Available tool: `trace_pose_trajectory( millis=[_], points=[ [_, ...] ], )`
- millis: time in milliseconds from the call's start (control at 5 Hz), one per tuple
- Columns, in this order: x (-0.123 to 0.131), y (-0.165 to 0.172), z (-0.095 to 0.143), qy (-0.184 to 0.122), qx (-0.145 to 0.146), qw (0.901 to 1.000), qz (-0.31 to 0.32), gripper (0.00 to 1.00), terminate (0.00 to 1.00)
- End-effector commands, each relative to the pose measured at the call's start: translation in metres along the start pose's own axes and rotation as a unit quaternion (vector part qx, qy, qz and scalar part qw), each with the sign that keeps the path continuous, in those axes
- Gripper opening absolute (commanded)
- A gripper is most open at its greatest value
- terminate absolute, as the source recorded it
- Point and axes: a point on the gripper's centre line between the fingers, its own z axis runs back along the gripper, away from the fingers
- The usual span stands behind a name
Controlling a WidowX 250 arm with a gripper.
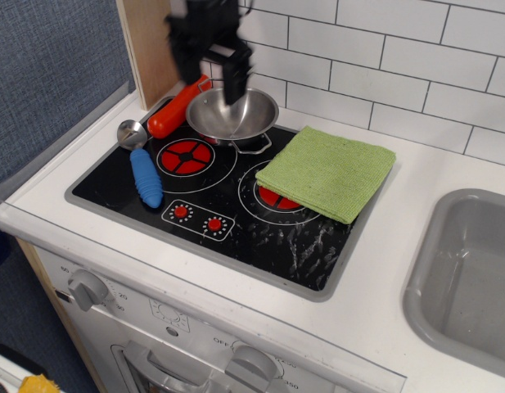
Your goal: Move the green cloth to the near right corner.
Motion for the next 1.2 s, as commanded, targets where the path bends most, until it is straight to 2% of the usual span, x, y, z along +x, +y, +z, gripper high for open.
trace_pose_trajectory(
  millis=[0,400,800,1000],
  points=[
    [0.023,-0.072,0.026,-0.035,-0.039,0.9948,-0.087,1.0,0.0],
    [0.021,-0.128,0.005,-0.015,-0.05,0.9901,-0.13,1.0,0.0],
    [0.015,-0.125,-0.025,0.026,-0.025,0.9943,-0.1,1.0,0.0],
    [0.01,-0.119,-0.043,0.04,-0.036,0.9965,-0.064,1.0,0.0]
  ],
)
